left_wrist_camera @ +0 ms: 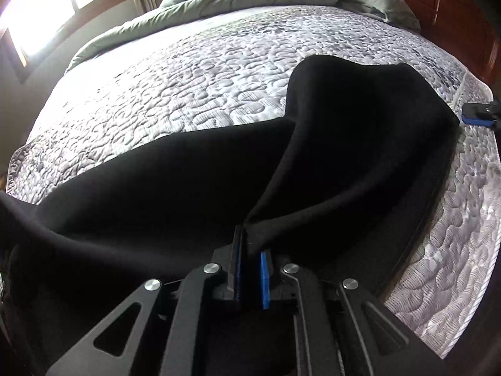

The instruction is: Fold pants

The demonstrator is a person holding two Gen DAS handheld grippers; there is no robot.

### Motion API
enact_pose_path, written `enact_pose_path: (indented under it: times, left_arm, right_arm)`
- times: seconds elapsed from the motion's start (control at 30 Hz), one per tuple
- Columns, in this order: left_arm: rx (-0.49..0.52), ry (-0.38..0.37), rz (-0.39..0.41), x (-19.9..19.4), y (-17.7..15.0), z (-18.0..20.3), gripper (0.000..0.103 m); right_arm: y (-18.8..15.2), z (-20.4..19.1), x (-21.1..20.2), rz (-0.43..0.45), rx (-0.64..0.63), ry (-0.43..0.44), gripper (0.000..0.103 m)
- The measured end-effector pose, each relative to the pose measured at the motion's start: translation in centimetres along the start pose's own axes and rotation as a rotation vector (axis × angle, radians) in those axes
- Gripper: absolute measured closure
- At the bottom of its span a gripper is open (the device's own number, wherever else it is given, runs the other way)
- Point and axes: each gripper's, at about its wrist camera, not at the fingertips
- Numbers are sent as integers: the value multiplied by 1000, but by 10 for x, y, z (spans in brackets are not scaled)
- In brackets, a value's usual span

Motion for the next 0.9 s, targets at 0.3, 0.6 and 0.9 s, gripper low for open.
enact_pose_path:
  times: [0.3, 0.6, 0.9]
  left_arm:
    - [-30, -3, -23, -1, 8, -3, 94]
    - [17, 43, 20, -36, 22, 18, 92]
    - [94, 104, -69, -1, 2, 49, 91]
  right_arm:
    - [30, 6, 49, -131, 245, 80, 45]
    - [51, -3, 1, -32, 186, 53, 98]
    - [24, 20, 49, -128, 204, -43, 96]
Point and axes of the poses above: each gripper's, at about its wrist camera, not at the fingertips, and x roughly the way its jaws point, z to its right, y to its top, and after that the axes turned 14 degrees about -y, right-handed
